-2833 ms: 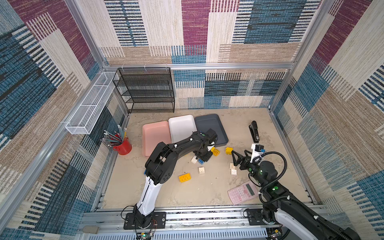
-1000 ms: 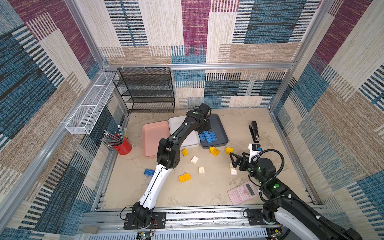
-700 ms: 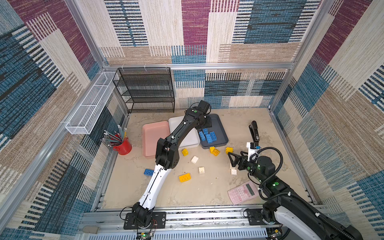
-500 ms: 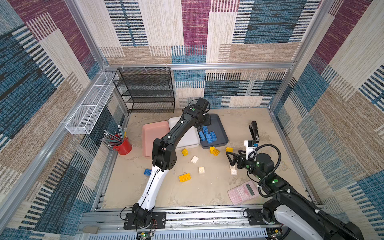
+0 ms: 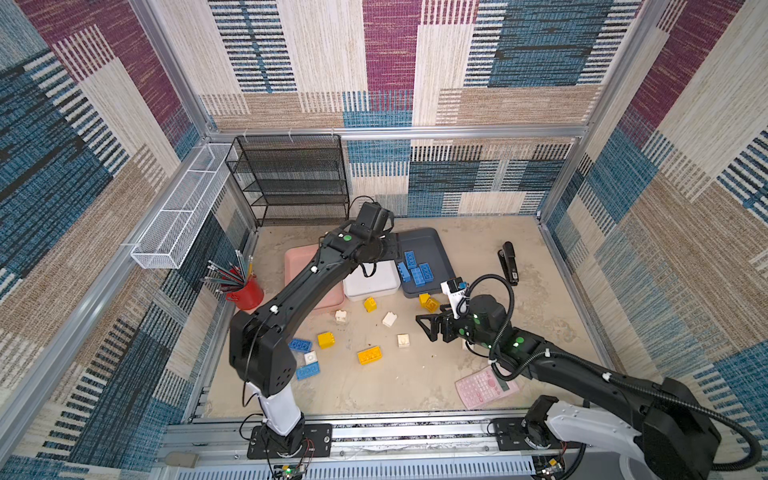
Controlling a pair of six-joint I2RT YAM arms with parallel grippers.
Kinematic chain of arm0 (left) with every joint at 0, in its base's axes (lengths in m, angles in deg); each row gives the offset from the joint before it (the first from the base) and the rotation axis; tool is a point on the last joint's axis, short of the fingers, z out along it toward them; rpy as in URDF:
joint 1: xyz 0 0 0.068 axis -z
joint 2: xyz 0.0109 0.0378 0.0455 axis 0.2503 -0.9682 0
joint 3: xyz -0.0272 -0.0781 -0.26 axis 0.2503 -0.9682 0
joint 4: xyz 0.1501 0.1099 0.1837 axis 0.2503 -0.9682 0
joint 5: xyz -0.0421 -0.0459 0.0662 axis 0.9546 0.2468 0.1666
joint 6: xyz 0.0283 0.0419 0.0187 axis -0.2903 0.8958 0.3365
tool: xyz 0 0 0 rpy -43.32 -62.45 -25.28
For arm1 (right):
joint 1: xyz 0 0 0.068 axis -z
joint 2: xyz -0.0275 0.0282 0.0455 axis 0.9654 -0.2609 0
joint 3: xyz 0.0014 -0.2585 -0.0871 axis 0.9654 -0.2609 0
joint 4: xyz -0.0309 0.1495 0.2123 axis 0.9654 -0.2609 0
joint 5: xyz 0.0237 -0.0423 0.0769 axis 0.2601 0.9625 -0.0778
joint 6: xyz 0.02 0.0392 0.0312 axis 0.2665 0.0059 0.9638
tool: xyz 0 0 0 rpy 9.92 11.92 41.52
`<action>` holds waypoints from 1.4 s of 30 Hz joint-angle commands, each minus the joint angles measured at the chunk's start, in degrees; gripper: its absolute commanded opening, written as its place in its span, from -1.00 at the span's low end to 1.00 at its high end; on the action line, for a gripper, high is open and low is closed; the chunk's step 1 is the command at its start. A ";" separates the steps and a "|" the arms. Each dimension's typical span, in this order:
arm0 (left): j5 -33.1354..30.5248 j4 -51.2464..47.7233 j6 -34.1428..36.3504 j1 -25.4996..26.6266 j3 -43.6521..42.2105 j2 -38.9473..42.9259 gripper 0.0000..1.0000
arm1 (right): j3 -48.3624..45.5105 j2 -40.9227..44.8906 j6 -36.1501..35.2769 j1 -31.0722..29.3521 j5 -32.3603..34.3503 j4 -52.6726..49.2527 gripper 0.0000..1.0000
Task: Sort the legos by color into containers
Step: 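Withdraw the left arm while the right gripper reaches toward the nearer blue bricks, then lower the right gripper and grasp a blue 2x4 brick near the pink tray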
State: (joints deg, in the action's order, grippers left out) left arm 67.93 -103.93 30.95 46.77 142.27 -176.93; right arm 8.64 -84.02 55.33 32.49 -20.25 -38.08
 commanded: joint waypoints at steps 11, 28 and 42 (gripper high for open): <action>-3.90 8.25 4.21 -0.30 -24.09 32.84 0.33 | 20.83 -25.24 -10.22 -10.34 -3.67 -5.87 0.96; -1.85 8.93 14.35 -0.33 -41.38 67.48 0.35 | 58.57 -57.70 -18.52 -18.34 -8.50 -18.33 0.68; -1.78 15.31 15.46 -0.32 -52.03 84.32 0.38 | 85.25 -75.65 -21.95 -21.28 -7.76 -28.40 0.39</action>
State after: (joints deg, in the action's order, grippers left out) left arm 65.90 -91.62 44.52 46.50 90.53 -92.72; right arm 90.96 -157.77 34.79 11.61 -28.25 -63.81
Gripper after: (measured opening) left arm 0.691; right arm 0.702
